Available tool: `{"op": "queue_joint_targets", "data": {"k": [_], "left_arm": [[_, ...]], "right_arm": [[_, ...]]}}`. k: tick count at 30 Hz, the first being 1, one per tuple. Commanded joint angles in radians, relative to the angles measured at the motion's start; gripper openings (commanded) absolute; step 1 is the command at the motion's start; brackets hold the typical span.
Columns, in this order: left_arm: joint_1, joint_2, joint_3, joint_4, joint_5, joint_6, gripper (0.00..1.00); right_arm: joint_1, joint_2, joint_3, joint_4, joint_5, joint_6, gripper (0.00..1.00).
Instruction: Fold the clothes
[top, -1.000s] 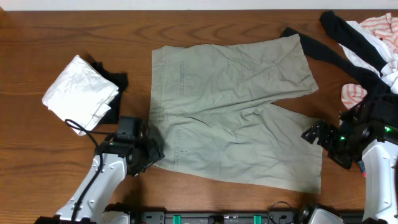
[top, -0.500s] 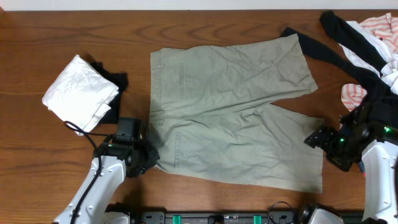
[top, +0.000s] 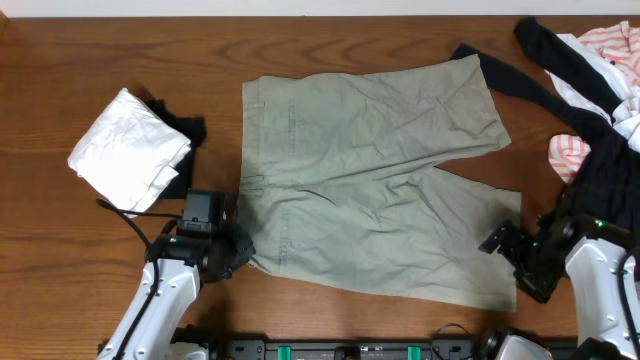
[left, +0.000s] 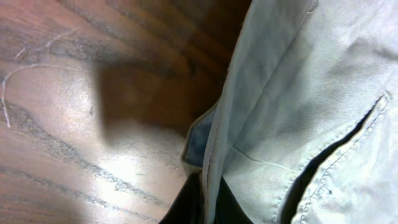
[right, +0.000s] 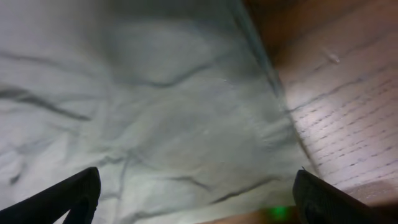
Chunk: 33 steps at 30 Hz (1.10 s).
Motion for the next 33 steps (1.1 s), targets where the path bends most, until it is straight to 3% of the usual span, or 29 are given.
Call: {"op": "queue_joint_targets", "data": {"k": [1, 14, 16, 19, 21, 23, 27, 29, 30, 33], "left_arm": [[0.003, -0.007, -0.002, 0.012, -0.019, 0.013, 0.06], [0.003, -0.007, -0.002, 0.013, -0.019, 0.013, 0.06], [0.003, -0.007, -0.002, 0.013, -0.019, 0.013, 0.06], [0.003, -0.007, -0.002, 0.013, -0.019, 0.013, 0.06], [0.003, -0.007, -0.002, 0.013, -0.019, 0.013, 0.06], [0.003, -0.007, -0.002, 0.013, -0.019, 0.013, 0.06], [0.003, -0.007, -0.002, 0.013, -0.019, 0.013, 0.06], [0.003, -0.007, -0.002, 0.012, -0.019, 0.013, 0.06], [0.003, -0.007, -0.002, 0.012, -0.015, 0.013, 0.06], [0.003, -0.008, -0.002, 0.005, -0.011, 0.014, 0.06]], "right_arm": [[-0.002, -0.008, -0.043, 0.024, 0.120, 0.109, 0.99], [-0.002, -0.008, -0.154, 0.140, 0.109, 0.125, 0.99], [-0.002, -0.008, -0.154, 0.142, 0.088, 0.125, 0.95], [-0.002, -0.008, -0.156, 0.140, 0.068, 0.121, 0.86], [-0.002, -0.008, -0.158, 0.140, 0.055, 0.121, 0.73], [-0.002, -0.008, -0.158, 0.138, 0.055, 0.121, 0.54], [-0.002, -0.008, -0.158, 0.129, 0.055, 0.121, 0.29], [-0.002, -0.008, -0.158, 0.129, 0.055, 0.121, 0.06], [-0.002, -0.008, -0.158, 0.128, 0.054, 0.121, 0.01], [-0.002, -0.008, -0.158, 0.127, 0.017, 0.121, 0.01]]}}
